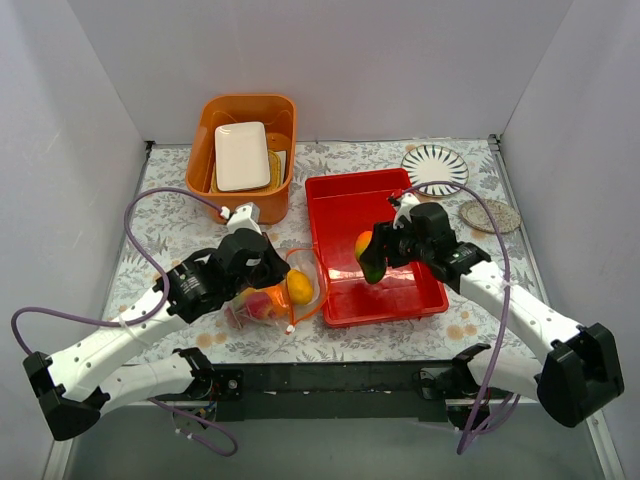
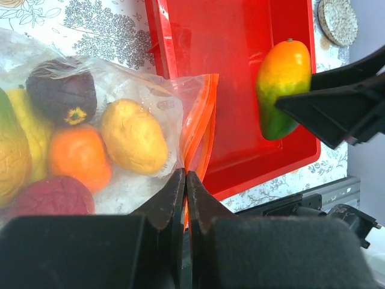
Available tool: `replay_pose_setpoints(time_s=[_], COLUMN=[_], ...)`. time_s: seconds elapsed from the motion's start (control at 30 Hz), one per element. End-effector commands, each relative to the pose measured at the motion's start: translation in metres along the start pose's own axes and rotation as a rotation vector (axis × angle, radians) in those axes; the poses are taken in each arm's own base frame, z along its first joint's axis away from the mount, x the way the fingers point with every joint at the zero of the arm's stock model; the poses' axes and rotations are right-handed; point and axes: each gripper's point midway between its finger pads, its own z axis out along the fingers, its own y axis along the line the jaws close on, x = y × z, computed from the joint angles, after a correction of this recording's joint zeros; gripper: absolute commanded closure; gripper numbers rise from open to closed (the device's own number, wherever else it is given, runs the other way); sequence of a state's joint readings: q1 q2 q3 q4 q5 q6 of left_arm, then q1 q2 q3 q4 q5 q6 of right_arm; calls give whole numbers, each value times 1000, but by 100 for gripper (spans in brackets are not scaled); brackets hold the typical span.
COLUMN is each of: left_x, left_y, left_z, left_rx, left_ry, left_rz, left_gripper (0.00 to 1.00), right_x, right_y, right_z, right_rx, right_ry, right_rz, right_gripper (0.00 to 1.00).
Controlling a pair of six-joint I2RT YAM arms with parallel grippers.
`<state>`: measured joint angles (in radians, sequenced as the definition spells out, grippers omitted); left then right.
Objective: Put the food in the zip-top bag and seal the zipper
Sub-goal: Pick up the fake fruit from the bin, then place the fake fruit in the zipper food storage bag.
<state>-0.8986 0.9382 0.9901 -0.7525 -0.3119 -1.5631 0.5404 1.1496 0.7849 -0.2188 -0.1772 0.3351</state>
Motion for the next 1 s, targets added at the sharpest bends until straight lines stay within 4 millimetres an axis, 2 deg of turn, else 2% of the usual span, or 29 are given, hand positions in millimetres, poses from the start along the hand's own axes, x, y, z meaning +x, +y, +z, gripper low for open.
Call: replay_pose_setpoints(time_s=[0.0,0.17,0.27,0.53,0.57,0.67,0.73,0.97], left_x=[0,0,2,4,5,6,7,5], left_y=[-4,-5,-5,-6,-5,-5,-4,-1], left_z=[3,3,6,6,7,8,8,2], left_rx=[14,24,23,29,26,21,23,21], left_ry=[4,-1,7,14,16,22,22,12], left_rz=[15,10,9,9,11,13,10,-1], left_gripper=[100,100,100,100,100,100,100,100], right_x=[1,9,17,20,25,23,6,-6], right_y=[22,52,79,142,148,166,180,191], right_z=[-17,-26,-26,-27,-23,-16,-13,26], right_rx=[-79,-233,-308,-442,-452,-494,-519,-470], right_ry=[-15,-17,15,21,42,52,16,51], right_rz=[52,42,-15,-64,-68,-66,-70,-80], right_gripper=[69,62,63,63,63,63,63,65])
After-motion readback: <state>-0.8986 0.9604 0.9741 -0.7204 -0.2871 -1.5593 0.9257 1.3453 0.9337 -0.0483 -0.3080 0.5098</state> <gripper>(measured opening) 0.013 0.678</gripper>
